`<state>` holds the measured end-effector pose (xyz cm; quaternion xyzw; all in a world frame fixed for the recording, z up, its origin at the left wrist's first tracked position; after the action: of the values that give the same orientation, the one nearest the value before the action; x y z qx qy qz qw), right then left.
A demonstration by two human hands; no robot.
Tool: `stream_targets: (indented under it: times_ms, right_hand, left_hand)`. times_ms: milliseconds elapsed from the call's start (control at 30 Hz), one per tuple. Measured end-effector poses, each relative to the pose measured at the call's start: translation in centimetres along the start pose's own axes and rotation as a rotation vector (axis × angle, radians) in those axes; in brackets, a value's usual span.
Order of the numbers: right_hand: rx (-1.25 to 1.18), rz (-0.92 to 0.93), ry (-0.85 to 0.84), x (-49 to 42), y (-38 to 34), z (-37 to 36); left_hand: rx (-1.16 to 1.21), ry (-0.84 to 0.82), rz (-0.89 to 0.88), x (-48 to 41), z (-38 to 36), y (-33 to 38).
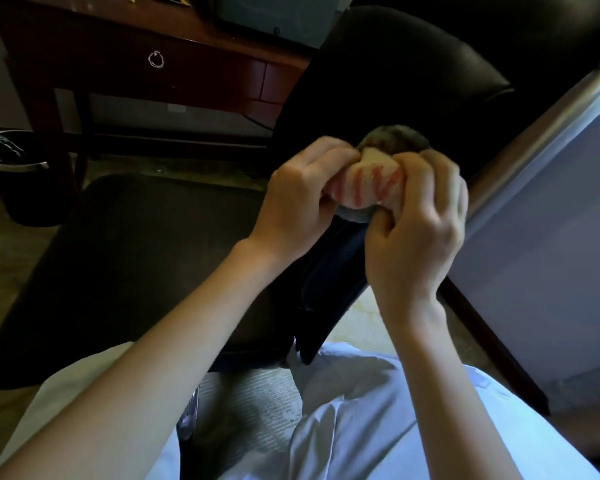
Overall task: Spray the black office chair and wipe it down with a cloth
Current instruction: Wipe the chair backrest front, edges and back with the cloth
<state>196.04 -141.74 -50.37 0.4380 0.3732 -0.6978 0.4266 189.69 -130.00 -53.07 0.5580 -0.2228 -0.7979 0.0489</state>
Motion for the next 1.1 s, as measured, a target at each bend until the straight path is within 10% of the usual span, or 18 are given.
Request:
stream_targets:
  times_ms: [300, 600, 867, 1100]
  right_hand:
    - [-0.021, -0.057, -0.241, 13.3, 1.1, -3.5]
    - [0.053, -0.177, -0.605, 25.3, 2.0, -7.2]
    - [-0.146, -0.292, -0.398, 22.2, 0.1, -5.2]
    - [-0.201, -0.040, 0.006, 8.2, -2.7, -0.4]
  left_hand:
    - [-0.103, 0.050, 0.270, 14.1, -2.1, -2.4]
    - [-0.293, -0.282, 0.513, 24.1, -5.2, -5.9]
    - [-0.185, -0.063, 0.414, 20.6, -2.7, -4.1]
    - [-0.089, 0.199, 0.192, 10.3, 1.6, 1.4]
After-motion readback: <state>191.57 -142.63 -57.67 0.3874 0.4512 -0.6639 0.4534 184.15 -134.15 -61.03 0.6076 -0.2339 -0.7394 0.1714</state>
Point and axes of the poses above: each hand's wrist, its own x-axis away from the middle knuckle, its own z-axis out of the back of the hand, y = z × x, the point moved 1 cm from there along -x, towards the middle knuckle, and after that the axes turned 2 degrees about x, right-handed, at the moved point
